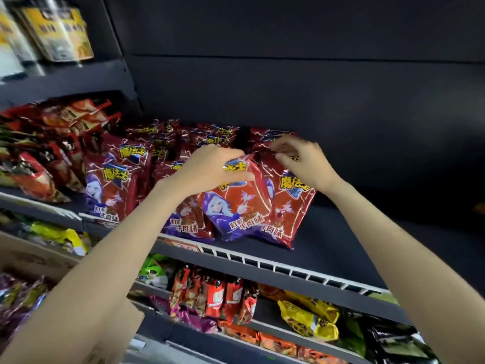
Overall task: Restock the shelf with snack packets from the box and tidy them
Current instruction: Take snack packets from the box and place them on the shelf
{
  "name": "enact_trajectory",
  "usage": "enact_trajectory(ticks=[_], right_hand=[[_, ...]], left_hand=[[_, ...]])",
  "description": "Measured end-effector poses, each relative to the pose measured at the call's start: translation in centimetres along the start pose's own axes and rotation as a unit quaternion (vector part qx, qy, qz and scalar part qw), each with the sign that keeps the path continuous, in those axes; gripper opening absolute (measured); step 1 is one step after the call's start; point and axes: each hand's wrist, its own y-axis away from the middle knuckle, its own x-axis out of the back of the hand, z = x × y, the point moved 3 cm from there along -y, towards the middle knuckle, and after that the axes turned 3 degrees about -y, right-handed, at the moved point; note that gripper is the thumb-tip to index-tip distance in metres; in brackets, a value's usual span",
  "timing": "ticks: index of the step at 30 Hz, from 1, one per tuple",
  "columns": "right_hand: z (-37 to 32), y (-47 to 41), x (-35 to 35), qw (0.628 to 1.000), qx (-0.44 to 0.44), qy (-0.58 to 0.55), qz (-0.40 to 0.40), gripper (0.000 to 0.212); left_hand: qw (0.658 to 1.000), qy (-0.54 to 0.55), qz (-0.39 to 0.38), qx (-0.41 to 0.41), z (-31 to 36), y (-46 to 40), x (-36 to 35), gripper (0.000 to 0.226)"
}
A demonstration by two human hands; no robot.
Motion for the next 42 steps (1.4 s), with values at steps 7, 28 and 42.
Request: enact_trajectory(ticks=[7,28,42], right_hand=[[-0.7,8.2,0.0,0.997,-0.058,-0.037,0.046,0.022],[-12.0,8.2,-12.1,0.97,0.207,0.127,-0.008,0.025],[-27.5,3.2,-47.1,0.831,0.287,0.057,-0.473,0.023]], left_hand=[[0.943,-0.222,-0.075,-0.237,4.3,-3.7,-4.1,0.068],[0.928,0.179,0.256,0.203,-6.7,18.5,0.1,0.019],[0.841,-0.038,0.023,0.539,-28.2,55.5,2.9,0.028]])
